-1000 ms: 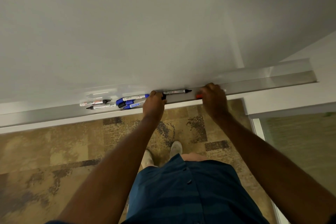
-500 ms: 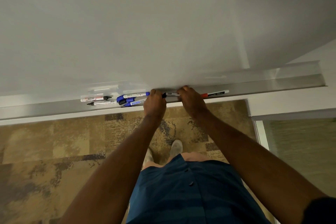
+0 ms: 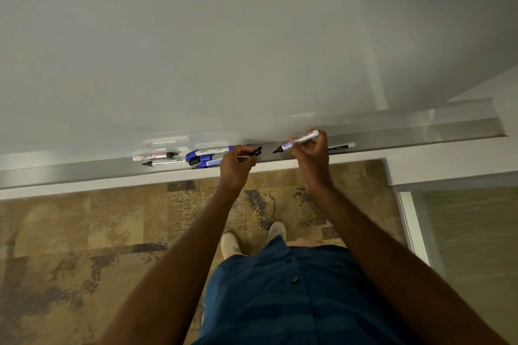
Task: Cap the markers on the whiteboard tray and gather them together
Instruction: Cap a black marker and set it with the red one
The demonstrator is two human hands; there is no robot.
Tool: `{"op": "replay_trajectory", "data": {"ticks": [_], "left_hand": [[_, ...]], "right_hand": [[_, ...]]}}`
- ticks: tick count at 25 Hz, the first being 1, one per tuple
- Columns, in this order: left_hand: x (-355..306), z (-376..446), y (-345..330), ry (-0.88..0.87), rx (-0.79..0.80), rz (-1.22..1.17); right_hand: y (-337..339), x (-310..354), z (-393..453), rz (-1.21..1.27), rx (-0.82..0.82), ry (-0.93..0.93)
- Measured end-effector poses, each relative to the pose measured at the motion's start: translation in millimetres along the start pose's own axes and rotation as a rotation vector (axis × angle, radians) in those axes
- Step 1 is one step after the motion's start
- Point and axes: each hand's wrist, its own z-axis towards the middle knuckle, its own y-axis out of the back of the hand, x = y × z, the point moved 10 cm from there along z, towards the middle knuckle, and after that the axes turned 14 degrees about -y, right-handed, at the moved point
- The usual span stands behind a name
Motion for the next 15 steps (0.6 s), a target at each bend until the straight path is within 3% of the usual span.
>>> {"op": "replay_trajectory", "data": {"ticks": [4,10,13,15], "left_hand": [[-8.1,-2.6,-1.0,-0.027,0.030,-0.029],[-19.6,-7.8,-11.1,-0.057,0.064,-0.057],[-12.7,-13.7,-11.6,0.048,0.034,-0.287],[-1.7,-18.8,-11.9,0.174,0.001,-0.480]], "right_hand": [[-0.5,-10.6,-2.0,0.163,0.034,-0.133],[-7.6,-24.1,-2.4,0.092,0.052,-0.181],[-7.3,-34.5,-0.5,0.148,0.113,-0.245],[-0.2,-35.6,2.0,0.044,0.144,-0.230]]}}
